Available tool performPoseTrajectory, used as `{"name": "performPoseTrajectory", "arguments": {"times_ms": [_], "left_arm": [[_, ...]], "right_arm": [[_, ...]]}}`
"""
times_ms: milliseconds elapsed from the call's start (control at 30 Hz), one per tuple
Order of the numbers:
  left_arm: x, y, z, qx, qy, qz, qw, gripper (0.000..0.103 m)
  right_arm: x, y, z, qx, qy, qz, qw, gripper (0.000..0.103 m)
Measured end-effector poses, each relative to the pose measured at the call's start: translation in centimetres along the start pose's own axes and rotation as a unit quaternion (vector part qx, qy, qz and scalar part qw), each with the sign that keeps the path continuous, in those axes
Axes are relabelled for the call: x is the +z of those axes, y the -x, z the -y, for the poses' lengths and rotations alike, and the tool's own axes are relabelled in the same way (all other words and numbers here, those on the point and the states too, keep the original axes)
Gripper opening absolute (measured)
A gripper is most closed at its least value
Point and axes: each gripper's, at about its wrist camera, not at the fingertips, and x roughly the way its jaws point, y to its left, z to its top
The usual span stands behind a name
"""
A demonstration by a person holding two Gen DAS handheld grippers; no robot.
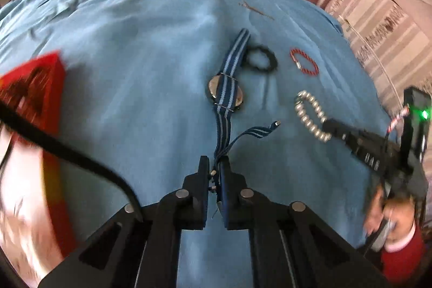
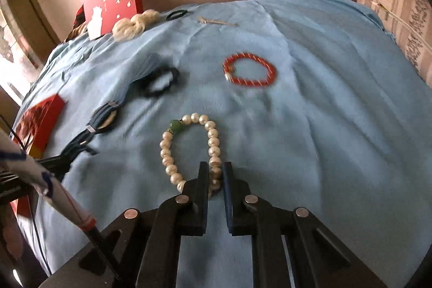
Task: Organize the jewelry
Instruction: 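Move both tools back toward the watch and the green-bead pearl bracelet, then grasp the green-bead pearl bracelet with the right tool while the left tool grasps the blue-striped watch strap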
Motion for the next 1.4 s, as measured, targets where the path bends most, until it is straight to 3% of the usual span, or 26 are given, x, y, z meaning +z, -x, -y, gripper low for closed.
{"name": "performPoseTrajectory", "arguments": {"times_ms": [100, 233, 367, 467, 633, 767, 867, 900, 967, 1067, 1100, 1133, 1200, 1333, 1400], "left_arm": [[-2.8, 1.2, -0.8, 0.004, -0.003, -0.011, 0.9999, 0.007], [-4.2, 2.7, -0.9, 0.035, -0.008, 0.006, 0.9993, 0.010], [-4.2, 5.0, -0.1, 0.049, -0.015, 0.044, 0.9977, 0.036], [-3.8, 5.4, 1.5, 0.069, -0.049, 0.061, 0.9946, 0.044], [-1.9, 2.2, 4.2, 0.093, -0.102, 0.042, 0.9895, 0.046], [0.4, -1.8, 5.1, 0.114, -0.120, 0.014, 0.9860, 0.046], [1.0, -3.0, 5.3, 0.139, -0.132, 0.015, 0.9813, 0.046], [1.4, -3.2, 5.1, 0.137, -0.127, 0.012, 0.9823, 0.045], [1.8, -2.8, 4.6, 0.122, -0.111, 0.018, 0.9861, 0.024], [2.6, -1.0, 1.1, 0.014, -0.018, 0.007, 0.9997, 0.000], [2.7, -0.6, -0.5, -0.038, 0.028, 0.006, 0.9989, 0.000], [2.6, -0.3, -1.6, -0.061, 0.058, 0.009, 0.9964, 0.000], [2.4, 0.3, -4.2, -0.059, 0.102, 0.025, 0.9927, 0.000], [1.9, 1.3, -3.9, -0.045, 0.072, 0.029, 0.9960, 0.001], [1.8, 1.7, -1.9, -0.030, 0.024, 0.036, 0.9986, 0.020]], "right_arm": [[-2.2, 1.8, 0.8, 0.003, -0.003, -0.004, 1.000, 0.011], [-3.5, 3.0, 1.5, 0.011, -0.013, -0.003, 1.000, 0.012], [-4.0, 3.2, 1.9, 0.017, -0.027, 0.007, 0.999, 0.012], [-4.3, 3.1, 1.6, 0.016, -0.028, 0.016, 0.999, 0.016], [-4.5, 3.1, 1.1, 0.011, -0.020, 0.028, 0.999, 0.021], [-4.7, 3.0, 1.0, 0.012, -0.014, 0.035, 0.999, 0.021], [-4.7, 2.9, 1.0, 0.011, -0.011, 0.038, 0.999, 0.021], [-4.6, 2.8, 0.9, 0.009, -0.008, 0.040, 0.999, 0.021], [-4.7, 2.8, 0.7, 0.002, -0.001, 0.043, 0.999, 0.021], [-4.9, 2.8, 0.1, -0.011, 0.013, 0.045, 0.999, 0.021], [-4.9, 2.8, -0.1, -0.015, 0.016, 0.045, 0.999, 0.021], [-4.9, 2.8, -0.1, -0.016, 0.016, 0.045, 0.999, 0.021], [-4.9, 2.8, 0.1, -0.013, 0.009, 0.045, 0.999, 0.021], [-4.8, 2.8, 0.4, -0.006, -0.002, 0.045, 0.999, 0.021], [-4.8, 2.7, 0.4, -0.006, -0.006, 0.046, 0.999, 0.021]]}}
